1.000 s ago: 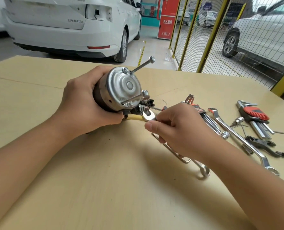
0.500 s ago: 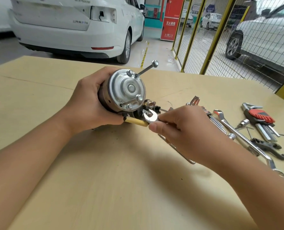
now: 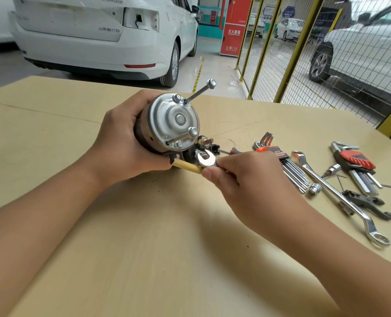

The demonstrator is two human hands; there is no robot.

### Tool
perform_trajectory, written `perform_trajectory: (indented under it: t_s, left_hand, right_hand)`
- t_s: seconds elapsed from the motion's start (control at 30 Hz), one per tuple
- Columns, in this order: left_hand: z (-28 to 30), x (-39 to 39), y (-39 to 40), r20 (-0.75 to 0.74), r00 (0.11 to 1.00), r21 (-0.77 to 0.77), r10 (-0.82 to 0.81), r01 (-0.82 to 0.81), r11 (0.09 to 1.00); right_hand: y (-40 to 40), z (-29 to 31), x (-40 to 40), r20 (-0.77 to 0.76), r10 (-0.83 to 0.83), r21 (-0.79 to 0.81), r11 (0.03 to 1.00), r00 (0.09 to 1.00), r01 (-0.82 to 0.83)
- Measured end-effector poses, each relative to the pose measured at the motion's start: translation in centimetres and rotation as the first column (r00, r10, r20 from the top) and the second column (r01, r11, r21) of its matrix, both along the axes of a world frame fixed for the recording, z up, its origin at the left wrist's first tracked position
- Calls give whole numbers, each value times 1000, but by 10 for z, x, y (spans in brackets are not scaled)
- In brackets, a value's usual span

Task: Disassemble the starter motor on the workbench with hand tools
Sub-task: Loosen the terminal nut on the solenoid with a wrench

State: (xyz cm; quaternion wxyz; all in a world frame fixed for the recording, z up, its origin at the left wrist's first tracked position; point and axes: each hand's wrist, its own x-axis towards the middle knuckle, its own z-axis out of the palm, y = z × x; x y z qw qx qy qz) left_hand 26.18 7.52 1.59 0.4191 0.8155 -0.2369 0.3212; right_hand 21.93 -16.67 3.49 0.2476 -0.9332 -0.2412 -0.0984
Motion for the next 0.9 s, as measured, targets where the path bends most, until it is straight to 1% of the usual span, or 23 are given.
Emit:
perform_trajectory:
  t_s: [0.1,0.2,0.27,0.4,0.53,0.6,0.7,0.8,0.9]
  left_hand:
    - [-1,-1,-4,17,1000,-11,22,-22,1000]
    - [-3,0,-9,42,998,-13,56,-56,998]
    - [-4,-1,-11,44,997,-12,65,-65,998]
    - [0,-1,-5,4,1000,1,28,-29,1000]
    - [5,0,4,-30,999,30,-26,27,999]
    - [6,2,7,-49,998,25,-44,46,999]
    - [8,3,10,-74,994,23,-74,76,997]
    - [10,4,12,-93,990,32,-110,113,993]
    - [10,5,13,-91,988,27,-121,124,992]
  right_hand:
    - [2,-3,-1,-3,-36,69,997,999,37]
    - [3,-6,1,-70,-54,159,985,996,65]
    - [4,-7,2,-68,-49,158,986,996,59]
    - [1,-5,5,20,-8,70,998,1000,7]
    - [-5,-1,9,86,99,0,995,991,-100]
    - [-6,1,12,107,128,-70,990,986,-121]
    - [-9,5,14,132,145,-186,975,981,-120]
    - [-8,11,11,179,141,-292,953,974,-84]
    - [-6,11,9,178,117,-323,945,977,-55]
